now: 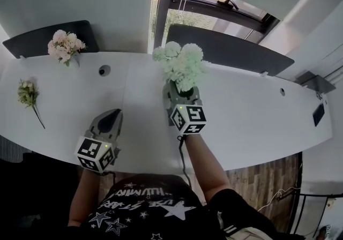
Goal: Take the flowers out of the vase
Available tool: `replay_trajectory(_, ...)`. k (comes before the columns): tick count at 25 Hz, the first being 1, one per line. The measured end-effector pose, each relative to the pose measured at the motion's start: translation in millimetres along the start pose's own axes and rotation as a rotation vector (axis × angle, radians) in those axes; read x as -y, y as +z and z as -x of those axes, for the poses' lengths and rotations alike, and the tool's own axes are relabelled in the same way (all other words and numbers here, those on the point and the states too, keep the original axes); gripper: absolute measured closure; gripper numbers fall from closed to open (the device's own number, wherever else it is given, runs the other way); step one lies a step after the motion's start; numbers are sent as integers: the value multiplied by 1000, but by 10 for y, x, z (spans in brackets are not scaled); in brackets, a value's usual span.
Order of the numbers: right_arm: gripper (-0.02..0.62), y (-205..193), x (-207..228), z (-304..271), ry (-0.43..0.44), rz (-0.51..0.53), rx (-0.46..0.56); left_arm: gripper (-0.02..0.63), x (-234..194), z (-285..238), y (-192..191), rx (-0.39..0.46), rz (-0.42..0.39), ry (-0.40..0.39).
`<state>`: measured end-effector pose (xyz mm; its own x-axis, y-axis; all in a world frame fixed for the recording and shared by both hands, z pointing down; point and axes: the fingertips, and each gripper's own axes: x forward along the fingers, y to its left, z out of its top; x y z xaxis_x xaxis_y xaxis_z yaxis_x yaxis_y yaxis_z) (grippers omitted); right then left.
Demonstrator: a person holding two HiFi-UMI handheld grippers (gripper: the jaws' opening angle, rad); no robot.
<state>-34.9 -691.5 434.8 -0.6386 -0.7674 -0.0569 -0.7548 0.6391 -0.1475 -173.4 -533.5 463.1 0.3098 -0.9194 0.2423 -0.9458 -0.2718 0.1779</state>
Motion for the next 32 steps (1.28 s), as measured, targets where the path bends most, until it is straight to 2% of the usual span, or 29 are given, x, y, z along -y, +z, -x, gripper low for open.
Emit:
replay_trajectory(12,456,355,-78,183,-15,19,48,597,107,161,9,3,-15,-36)
replay_trajectory(24,463,766,-379,541,-12,44,119,597,244,442,18,30,-26,-78)
replay_trajectory(32,466,585,-700,899,-4,52,52,597,355,767,-108,32,-25,-105)
